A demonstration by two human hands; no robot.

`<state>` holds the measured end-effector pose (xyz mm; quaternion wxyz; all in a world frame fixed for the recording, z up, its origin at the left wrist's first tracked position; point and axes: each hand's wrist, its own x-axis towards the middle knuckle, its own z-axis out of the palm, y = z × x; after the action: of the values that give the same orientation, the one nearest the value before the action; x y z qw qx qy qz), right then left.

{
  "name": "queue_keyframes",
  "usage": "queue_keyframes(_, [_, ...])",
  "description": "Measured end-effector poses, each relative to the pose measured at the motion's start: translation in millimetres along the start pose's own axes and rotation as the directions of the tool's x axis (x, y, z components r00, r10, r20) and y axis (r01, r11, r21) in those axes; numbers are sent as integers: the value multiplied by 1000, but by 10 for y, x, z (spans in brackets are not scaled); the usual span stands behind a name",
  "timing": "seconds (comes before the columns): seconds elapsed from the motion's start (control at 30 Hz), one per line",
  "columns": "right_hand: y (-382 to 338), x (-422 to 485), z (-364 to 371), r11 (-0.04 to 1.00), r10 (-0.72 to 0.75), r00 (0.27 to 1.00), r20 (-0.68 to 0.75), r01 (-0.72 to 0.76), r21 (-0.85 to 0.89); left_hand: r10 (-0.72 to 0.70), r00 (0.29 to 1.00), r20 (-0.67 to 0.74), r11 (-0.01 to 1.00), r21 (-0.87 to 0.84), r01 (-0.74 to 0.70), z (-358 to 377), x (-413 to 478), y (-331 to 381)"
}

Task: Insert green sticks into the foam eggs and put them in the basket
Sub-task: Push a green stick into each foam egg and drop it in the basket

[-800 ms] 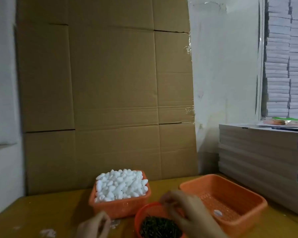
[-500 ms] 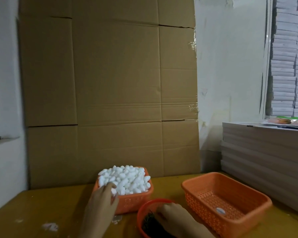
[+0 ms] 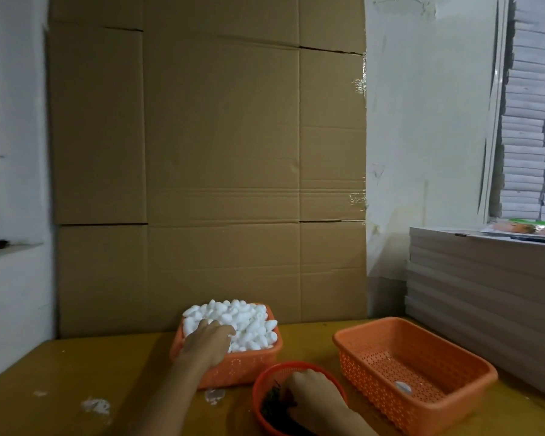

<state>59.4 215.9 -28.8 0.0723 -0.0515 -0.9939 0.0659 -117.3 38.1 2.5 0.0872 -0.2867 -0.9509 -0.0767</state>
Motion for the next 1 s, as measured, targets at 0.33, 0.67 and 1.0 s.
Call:
queue_keyframes(0.33, [3,-102,-25,995,-73,997,-39,76,66,-68,979,-190,991,-130,44,162,-7,7])
queue_keyframes(0.67, [-89,-248,91,961,-130,978,-162,165,224,-132,914,-383,935,-354,-13,214,-120,81])
queue_keyframes(1.0, [76,-404,-355,989,0,952,-305,44,140,-23,895,-445,980,-187,-68,301,-237,143])
